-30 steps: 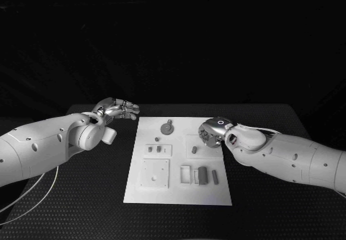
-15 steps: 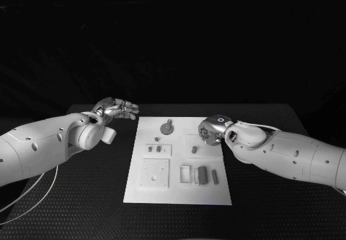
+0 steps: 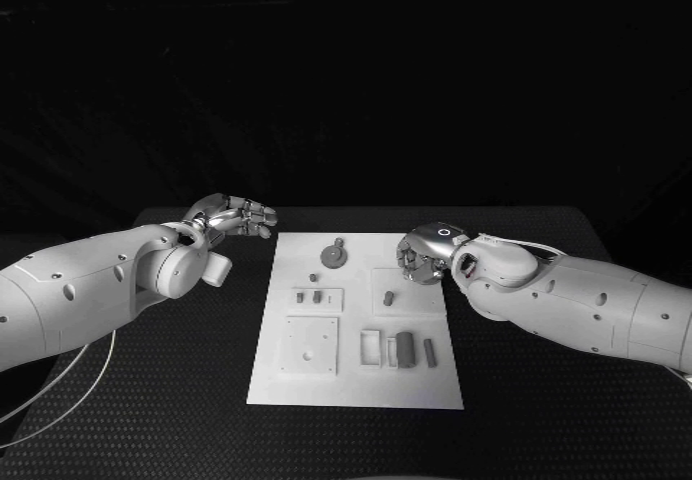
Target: Assemble the parts on the task board
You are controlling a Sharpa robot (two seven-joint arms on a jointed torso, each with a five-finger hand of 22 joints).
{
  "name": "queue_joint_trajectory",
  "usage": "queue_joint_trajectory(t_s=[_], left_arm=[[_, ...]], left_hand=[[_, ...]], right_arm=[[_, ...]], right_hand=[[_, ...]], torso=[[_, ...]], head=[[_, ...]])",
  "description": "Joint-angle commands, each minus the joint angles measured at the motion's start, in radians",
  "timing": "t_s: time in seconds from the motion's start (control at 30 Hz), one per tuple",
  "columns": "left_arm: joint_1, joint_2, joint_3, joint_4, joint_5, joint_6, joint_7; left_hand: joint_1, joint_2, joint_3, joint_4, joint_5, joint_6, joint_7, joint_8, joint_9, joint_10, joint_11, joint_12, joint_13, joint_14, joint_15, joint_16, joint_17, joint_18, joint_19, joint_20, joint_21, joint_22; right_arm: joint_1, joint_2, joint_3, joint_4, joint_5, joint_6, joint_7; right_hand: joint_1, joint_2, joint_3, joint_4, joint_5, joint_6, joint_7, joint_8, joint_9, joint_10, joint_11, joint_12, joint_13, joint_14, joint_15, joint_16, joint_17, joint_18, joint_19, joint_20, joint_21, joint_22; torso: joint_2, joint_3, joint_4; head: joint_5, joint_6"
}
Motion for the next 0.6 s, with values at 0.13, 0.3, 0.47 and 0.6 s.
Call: queue_joint_trajectory(t_s=[0.13, 0.3, 0.47, 0.6], left_arm=[[0.002, 0.004, 0.001, 0.000, 0.006, 0.008, 0.005], [0.002, 0.003, 0.001, 0.000, 0.006, 0.008, 0.004], [0.002, 0.004, 0.001, 0.000, 0.006, 0.007, 0.005], [0.002, 0.005, 0.001, 0.000, 0.006, 0.006, 0.005]], left_hand=[[-0.011, 0.001, -0.008, 0.001, 0.007, -0.001, 0.004, 0.005, -0.002, -0.002, 0.003, -0.002, -0.002, 0.006, 0.001, -0.007, 0.003, -0.007, 0.008, -0.002, -0.007, -0.001], [-0.011, 0.001, -0.008, 0.001, 0.007, -0.001, 0.004, 0.005, -0.002, -0.004, 0.004, -0.002, -0.003, 0.006, 0.001, -0.009, 0.004, -0.007, 0.008, -0.002, -0.007, -0.001], [-0.012, 0.001, -0.008, 0.001, 0.007, -0.002, 0.005, 0.005, -0.002, -0.004, 0.004, -0.002, -0.004, 0.006, 0.001, -0.009, 0.005, -0.007, 0.008, -0.002, -0.008, -0.001], [-0.012, 0.001, -0.008, 0.001, 0.007, -0.002, 0.005, 0.005, -0.002, -0.005, 0.005, -0.002, -0.005, 0.006, 0.001, -0.010, 0.005, -0.007, 0.008, -0.002, -0.008, -0.001]], right_arm=[[0.000, -0.001, 0.003, 0.007, 0.015, 0.015, 0.010], [0.000, -0.005, 0.004, 0.014, 0.017, 0.014, 0.010], [0.000, -0.008, 0.008, 0.034, 0.018, -0.010, 0.011], [0.001, -0.012, 0.025, 0.072, 0.024, -0.020, 0.013]], right_hand=[[0.001, 0.003, 0.007, 0.002, 0.001, 0.007, -0.002, 0.003, 0.000, 0.005, 0.000, -0.004, 0.002, 0.002, -0.008, 0.004, 0.001, 0.011, 0.005, 0.001, 0.004, 0.019], [0.001, 0.003, 0.007, 0.002, 0.001, 0.007, -0.002, 0.003, 0.000, 0.005, 0.000, -0.004, 0.002, 0.002, -0.008, 0.004, 0.002, 0.011, 0.005, 0.001, 0.004, 0.019], [0.001, 0.003, 0.007, 0.002, 0.001, 0.007, -0.002, 0.003, 0.000, 0.005, 0.000, -0.005, 0.002, 0.002, -0.008, 0.004, 0.002, 0.011, 0.005, 0.001, 0.004, 0.019], [0.001, 0.003, 0.007, 0.002, 0.001, 0.007, -0.002, 0.003, 0.000, 0.006, 0.000, -0.005, 0.002, 0.002, -0.008, 0.004, 0.002, 0.011, 0.006, 0.000, 0.004, 0.019]], torso=[[0.000, 0.0004, 0.0001], [0.000, 0.0000, -0.0002], [0.000, 0.0006, -0.0005], [0.000, 0.0002, -0.0008]], head=[[0.000, 0.000], [0.000, -0.001], [0.002, -0.002], [0.004, -0.002]])
